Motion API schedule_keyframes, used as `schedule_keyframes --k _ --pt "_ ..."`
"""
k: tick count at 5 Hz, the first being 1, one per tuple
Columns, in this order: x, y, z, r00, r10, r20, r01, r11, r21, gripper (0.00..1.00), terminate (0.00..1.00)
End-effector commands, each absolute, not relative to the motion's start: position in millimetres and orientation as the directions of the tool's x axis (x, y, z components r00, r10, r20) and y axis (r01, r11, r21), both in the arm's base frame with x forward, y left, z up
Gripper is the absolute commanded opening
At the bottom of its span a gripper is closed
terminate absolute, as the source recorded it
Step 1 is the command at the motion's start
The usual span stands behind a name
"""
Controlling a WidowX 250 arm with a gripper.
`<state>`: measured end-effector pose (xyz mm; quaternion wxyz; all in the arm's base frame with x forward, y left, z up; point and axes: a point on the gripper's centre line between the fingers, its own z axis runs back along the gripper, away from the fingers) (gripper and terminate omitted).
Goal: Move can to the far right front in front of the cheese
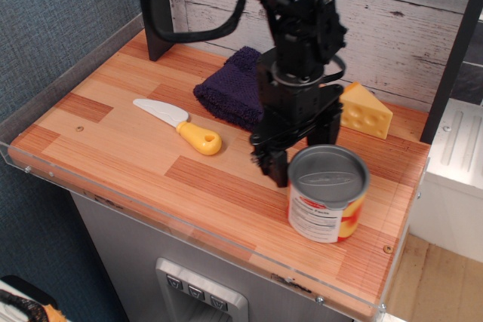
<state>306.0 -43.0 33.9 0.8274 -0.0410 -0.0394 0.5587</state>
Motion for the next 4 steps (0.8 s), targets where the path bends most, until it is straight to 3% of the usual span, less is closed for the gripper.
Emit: schedule_keyframes --k 1,2,3,4 --pt "300 -43 59 0.384 0.921 0.072 -0.905 0.391 -0.17 1.0 0.0" --pt "296 -25 65 0.406 0.908 0.104 -0.896 0.418 -0.152 1.0 0.0" --pt "301 -3 73 0.588 0.799 0.124 -0.794 0.6 -0.101 1.0 0.0" --pt "303 31 76 0.64 0.764 0.083 -0.742 0.642 -0.192 1.0 0.0"
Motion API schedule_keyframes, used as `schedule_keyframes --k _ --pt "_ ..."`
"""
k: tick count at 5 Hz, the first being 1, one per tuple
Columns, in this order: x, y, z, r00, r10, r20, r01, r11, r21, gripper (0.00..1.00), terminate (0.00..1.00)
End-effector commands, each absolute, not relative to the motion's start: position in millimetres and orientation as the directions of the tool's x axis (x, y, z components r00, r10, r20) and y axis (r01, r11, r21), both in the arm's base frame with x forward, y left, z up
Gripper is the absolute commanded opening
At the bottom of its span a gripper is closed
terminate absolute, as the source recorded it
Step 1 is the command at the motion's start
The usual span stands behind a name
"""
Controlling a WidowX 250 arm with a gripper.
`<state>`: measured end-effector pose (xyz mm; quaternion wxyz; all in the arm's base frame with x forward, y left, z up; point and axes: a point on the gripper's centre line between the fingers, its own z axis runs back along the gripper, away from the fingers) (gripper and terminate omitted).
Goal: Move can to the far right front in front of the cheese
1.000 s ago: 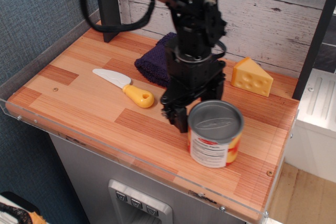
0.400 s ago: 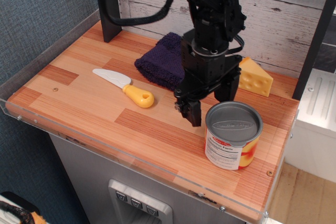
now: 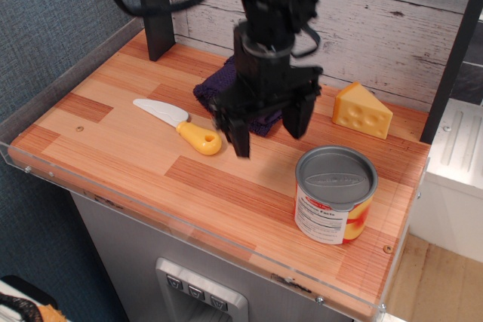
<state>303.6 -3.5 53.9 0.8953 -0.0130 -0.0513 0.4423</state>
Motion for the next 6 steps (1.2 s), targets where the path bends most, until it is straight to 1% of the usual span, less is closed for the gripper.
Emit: schedule_keyframes --k 1,2,3,4,5,6 --pt "310 57 81 0.702 0.705 0.105 -0.682 0.707 -0.189 1.0 0.0" --pt "324 83 89 0.768 0.619 0.166 -0.6 0.786 -0.152 1.0 0.0" --pt "325 111 97 0.791 0.583 0.186 -0.58 0.811 -0.075 1.0 0.0" --pt "313 132 99 0.836 0.523 0.167 -0.532 0.846 0.016 1.0 0.0" --pt "291 149 97 0.854 0.5 0.144 -0.509 0.86 0.034 1.0 0.0" --pt "264 170 96 0.864 0.495 0.089 -0.498 0.867 0.002 1.0 0.0"
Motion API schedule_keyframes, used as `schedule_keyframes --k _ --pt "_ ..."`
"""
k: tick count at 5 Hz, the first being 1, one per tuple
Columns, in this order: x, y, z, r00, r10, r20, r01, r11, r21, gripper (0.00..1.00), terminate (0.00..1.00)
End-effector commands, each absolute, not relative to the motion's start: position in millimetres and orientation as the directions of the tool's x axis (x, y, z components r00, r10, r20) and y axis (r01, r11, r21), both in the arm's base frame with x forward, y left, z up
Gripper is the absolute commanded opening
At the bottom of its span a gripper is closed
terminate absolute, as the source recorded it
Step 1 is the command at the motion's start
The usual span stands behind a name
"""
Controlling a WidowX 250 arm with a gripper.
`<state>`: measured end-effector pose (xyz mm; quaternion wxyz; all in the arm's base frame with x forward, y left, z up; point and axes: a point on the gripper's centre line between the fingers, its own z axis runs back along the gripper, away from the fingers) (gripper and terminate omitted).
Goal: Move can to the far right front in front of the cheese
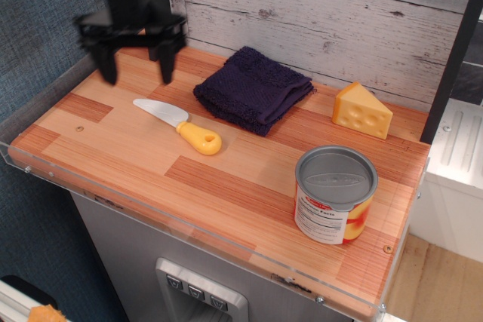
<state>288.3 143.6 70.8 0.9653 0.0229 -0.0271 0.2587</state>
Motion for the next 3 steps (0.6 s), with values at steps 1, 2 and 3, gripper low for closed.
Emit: schedule_keyframes --k 1,2,3 --pt "246.6 187.0 95.6 0.84 0.523 0.145 -0.525 0.851 -0.03 1.0 0.0" --pt "246.6 187.0 95.6 0.84 0.523 0.145 -0.525 0.851 -0.03 1.0 0.0" --pt "246.6 187.0 95.6 0.84 0.523 0.145 -0.525 0.851 -0.03 1.0 1.0"
